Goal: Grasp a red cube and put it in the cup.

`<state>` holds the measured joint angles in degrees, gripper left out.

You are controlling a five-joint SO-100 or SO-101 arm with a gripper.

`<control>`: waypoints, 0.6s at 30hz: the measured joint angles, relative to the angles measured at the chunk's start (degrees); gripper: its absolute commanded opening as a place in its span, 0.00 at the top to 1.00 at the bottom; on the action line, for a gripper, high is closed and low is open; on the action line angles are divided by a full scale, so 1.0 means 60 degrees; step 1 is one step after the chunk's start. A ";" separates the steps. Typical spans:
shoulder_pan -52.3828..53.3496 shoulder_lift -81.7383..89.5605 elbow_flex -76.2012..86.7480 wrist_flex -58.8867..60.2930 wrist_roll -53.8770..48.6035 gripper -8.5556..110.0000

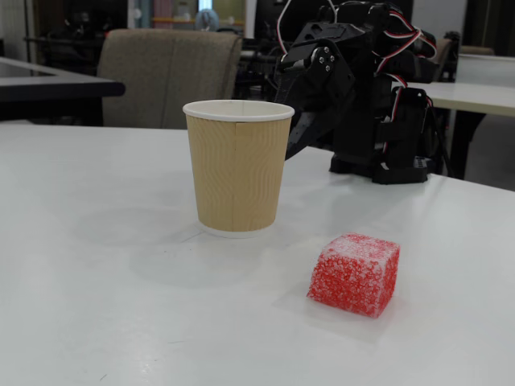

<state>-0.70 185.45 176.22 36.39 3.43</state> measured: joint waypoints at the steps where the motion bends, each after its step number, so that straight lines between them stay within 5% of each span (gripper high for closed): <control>1: 0.0000 0.0000 0.0000 0.0000 -0.0015 0.93; 18: -0.1714 0.0000 0.0000 0.0000 -0.0527 0.93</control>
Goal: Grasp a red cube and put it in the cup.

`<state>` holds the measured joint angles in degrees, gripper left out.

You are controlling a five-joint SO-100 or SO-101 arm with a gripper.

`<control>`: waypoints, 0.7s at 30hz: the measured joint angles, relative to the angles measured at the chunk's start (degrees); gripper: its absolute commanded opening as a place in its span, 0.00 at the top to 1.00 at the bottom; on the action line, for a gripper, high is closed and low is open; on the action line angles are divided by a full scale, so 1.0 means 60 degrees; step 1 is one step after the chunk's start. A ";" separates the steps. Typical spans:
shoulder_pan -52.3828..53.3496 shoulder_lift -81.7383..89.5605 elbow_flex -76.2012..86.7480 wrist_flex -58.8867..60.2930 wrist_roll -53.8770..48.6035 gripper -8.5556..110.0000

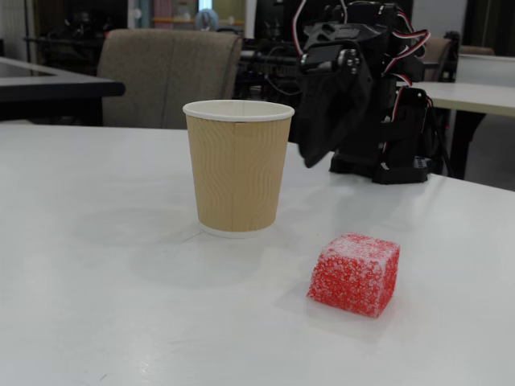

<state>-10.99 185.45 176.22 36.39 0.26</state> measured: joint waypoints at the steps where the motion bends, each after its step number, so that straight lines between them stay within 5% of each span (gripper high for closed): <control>1: -0.0146 0.0000 0.0000 0.0000 0.0000 0.93; 11: -0.1816 0.0000 0.0000 -0.0132 -0.0776 0.93; 21: -0.2520 0.0000 0.0000 -0.0557 -0.9551 0.93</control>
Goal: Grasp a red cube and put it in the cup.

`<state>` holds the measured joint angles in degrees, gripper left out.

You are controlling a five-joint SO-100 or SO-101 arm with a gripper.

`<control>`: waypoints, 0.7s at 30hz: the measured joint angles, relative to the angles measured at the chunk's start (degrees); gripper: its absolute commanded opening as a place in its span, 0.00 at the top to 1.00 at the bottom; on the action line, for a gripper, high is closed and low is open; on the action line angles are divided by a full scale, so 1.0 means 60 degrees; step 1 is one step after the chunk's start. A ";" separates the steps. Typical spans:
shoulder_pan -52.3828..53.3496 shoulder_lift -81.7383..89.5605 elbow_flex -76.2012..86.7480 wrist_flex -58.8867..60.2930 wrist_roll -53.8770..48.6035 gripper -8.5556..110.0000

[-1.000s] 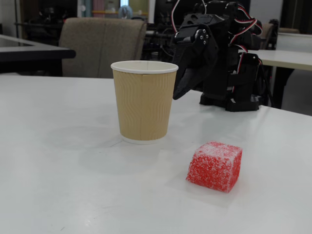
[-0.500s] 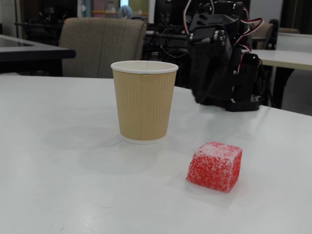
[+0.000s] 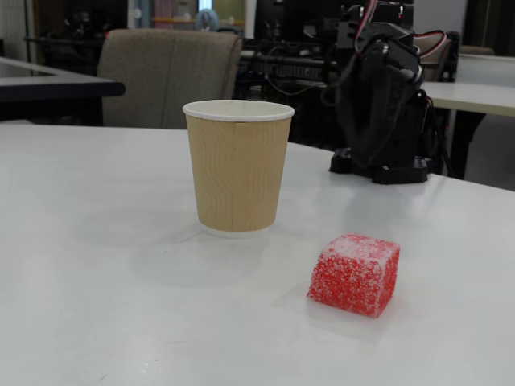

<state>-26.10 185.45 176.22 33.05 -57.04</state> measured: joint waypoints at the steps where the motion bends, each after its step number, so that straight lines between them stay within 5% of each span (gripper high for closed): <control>1: 0.0000 0.0000 0.0000 0.0000 -0.0806 0.93; 10: -0.0015 0.0000 0.0000 0.0483 -0.6035 0.92; 21: -0.0513 -0.1611 0.0000 -0.1011 -0.6694 0.92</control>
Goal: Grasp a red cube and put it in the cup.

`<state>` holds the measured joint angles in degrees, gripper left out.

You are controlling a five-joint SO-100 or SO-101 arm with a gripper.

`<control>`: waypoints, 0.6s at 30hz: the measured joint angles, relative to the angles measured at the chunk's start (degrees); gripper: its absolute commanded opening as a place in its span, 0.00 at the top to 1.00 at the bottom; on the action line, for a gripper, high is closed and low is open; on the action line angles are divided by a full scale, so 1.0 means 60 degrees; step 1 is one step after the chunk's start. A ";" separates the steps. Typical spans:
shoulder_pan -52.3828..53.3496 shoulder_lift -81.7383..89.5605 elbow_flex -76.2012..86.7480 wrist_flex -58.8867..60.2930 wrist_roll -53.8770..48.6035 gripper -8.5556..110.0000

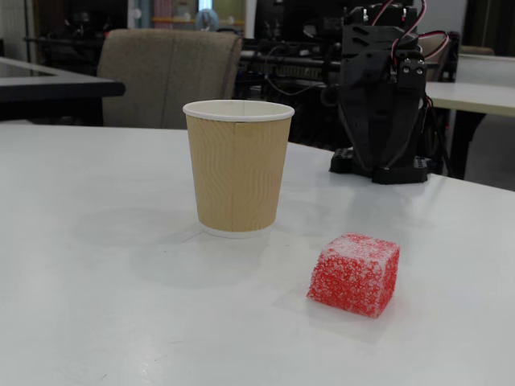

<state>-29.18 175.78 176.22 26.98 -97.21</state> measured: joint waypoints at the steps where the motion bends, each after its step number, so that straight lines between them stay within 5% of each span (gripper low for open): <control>1: 0.0015 -0.0220 0.0000 -0.0249 0.0000 0.92; 18: 0.0923 -0.4688 -0.1479 -0.1333 -0.0015 0.92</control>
<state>-23.64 147.66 167.34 18.98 -97.29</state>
